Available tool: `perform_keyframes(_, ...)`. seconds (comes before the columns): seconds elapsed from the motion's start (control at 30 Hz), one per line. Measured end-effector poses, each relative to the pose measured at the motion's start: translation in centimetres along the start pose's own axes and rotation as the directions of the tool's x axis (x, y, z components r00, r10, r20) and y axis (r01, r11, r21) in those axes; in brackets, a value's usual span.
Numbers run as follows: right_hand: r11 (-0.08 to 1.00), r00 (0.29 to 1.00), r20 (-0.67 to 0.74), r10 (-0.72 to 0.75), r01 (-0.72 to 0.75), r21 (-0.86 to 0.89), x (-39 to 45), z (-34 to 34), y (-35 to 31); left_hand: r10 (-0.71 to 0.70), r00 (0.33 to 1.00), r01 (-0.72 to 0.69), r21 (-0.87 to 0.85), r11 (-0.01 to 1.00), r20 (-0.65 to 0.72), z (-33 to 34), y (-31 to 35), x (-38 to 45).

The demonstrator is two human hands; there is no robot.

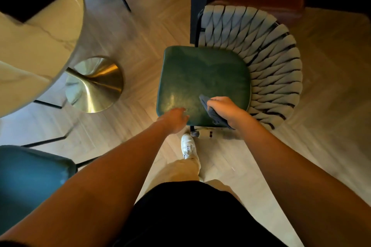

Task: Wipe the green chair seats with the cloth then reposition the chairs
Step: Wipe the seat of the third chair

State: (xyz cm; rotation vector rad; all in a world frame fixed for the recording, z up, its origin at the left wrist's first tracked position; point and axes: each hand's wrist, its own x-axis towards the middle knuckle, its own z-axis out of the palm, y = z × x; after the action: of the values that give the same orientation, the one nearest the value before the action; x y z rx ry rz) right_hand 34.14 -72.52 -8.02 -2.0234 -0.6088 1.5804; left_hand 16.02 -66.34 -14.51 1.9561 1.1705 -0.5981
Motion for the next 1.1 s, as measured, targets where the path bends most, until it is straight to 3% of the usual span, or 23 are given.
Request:
perform_keyframes(0.3, 0.985, 0.996, 0.026, 0.086, -0.081, -0.155, 5.4, -5.7, -4.1, -0.062, 0.998, 0.063, -0.130, 0.990, 0.007, -1.8, 3.7, 5.0)
perform_keyframes(0.5, 0.962, 0.980, 0.157, 0.119, -0.074, -0.263, 9.3, -9.3, -6.0, -0.184, 0.983, 0.181, -0.223, 0.958, 0.010, -2.3, 5.6, 7.4)
perform_keyframes(0.67, 0.909, 0.959, 0.273, 0.074, 0.048, -0.414, 12.7, -12.4, -7.8, -0.333, 0.940, 0.300, -0.282, 0.911, -0.077, -2.6, 8.5, 9.3)
perform_keyframes(0.83, 0.805, 0.874, 0.474, 0.105, 0.205, -0.557, 13.6, -15.6, -8.4, -0.508, 0.855, 0.409, -0.461, 0.788, -0.109, 0.0, 13.7, 9.2)
perform_keyframes(1.1, 0.622, 0.828, 0.540, 0.154, 0.343, -0.704, 13.8, -19.5, -7.5, -0.631, 0.770, 0.452, -0.616, 0.645, -0.094, 5.5, 21.7, 8.9)
